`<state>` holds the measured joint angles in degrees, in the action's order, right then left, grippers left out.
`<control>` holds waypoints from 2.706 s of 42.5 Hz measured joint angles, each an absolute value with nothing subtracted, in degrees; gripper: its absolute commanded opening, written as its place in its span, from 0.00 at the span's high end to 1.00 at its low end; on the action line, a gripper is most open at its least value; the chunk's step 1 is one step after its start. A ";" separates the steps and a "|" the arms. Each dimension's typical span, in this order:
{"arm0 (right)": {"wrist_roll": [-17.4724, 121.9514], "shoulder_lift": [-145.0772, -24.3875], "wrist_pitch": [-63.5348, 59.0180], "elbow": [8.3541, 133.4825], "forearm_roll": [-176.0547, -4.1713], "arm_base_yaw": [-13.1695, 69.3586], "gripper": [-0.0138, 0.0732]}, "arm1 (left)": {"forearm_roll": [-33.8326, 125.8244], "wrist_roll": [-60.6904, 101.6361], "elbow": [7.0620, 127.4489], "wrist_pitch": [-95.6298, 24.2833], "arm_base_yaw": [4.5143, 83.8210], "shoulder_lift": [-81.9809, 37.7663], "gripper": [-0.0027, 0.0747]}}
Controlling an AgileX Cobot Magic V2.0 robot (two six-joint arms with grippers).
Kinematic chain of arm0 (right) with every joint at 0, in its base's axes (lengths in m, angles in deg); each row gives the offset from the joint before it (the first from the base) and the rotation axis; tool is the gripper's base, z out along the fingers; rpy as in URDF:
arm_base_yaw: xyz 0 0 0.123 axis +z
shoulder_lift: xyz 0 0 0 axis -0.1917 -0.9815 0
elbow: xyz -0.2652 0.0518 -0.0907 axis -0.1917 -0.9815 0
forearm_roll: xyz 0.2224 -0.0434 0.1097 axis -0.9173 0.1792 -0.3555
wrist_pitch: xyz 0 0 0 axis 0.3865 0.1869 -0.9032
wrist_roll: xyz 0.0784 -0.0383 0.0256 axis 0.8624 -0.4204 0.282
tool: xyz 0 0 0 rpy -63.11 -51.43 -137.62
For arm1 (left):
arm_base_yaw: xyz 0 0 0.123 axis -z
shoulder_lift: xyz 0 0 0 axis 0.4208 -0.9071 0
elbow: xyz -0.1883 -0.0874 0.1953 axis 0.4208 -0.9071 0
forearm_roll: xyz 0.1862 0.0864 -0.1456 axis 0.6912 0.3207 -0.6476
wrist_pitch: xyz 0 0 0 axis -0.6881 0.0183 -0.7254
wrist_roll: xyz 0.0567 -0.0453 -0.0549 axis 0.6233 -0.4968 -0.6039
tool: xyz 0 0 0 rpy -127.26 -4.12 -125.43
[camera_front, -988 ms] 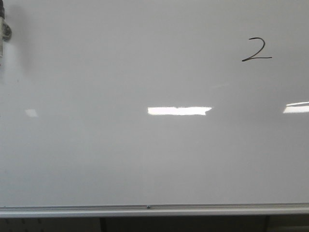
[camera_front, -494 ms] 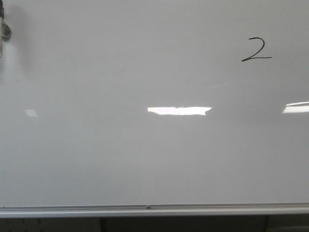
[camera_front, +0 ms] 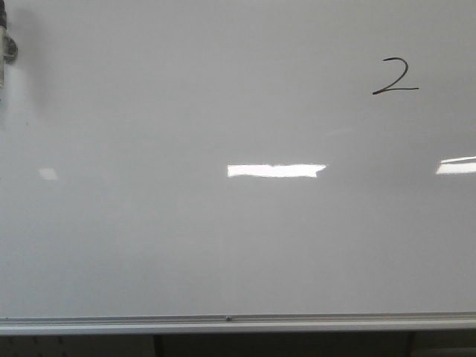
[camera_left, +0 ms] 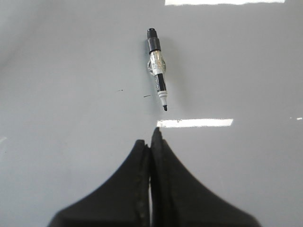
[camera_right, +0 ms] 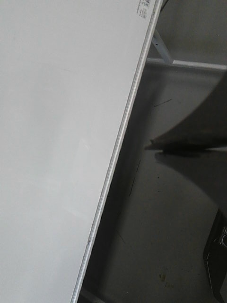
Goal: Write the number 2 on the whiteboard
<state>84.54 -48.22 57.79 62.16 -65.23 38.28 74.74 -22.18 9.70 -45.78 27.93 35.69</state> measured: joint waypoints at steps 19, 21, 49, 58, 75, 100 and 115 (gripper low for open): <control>84.48 -45.96 57.82 61.72 -62.55 35.74 0.91 | 74.74 -22.18 9.70 -45.78 27.93 35.69 0.99; 83.91 -44.85 56.68 61.09 -62.91 34.23 0.91 | 74.74 -22.18 9.70 -45.78 27.93 35.69 0.99; 69.37 -27.84 4.69 21.35 -75.63 9.94 0.92 | 74.74 -22.15 9.70 -45.78 27.93 35.69 0.99; 69.37 -25.77 -6.26 11.73 -75.63 9.72 0.92 | 74.74 -22.15 9.70 -45.78 27.93 35.69 0.99; 69.37 -25.74 -11.08 9.09 -75.67 8.93 0.92 | 74.74 -22.15 9.70 -45.78 27.93 35.69 0.99; 70.47 -25.74 -14.09 9.09 -75.89 8.93 0.92 | 74.74 -22.15 9.70 -45.78 27.93 35.69 0.99; 77.40 -25.74 -14.09 9.09 -73.02 9.17 0.92 | 74.74 -22.15 9.70 -45.78 27.93 35.69 0.99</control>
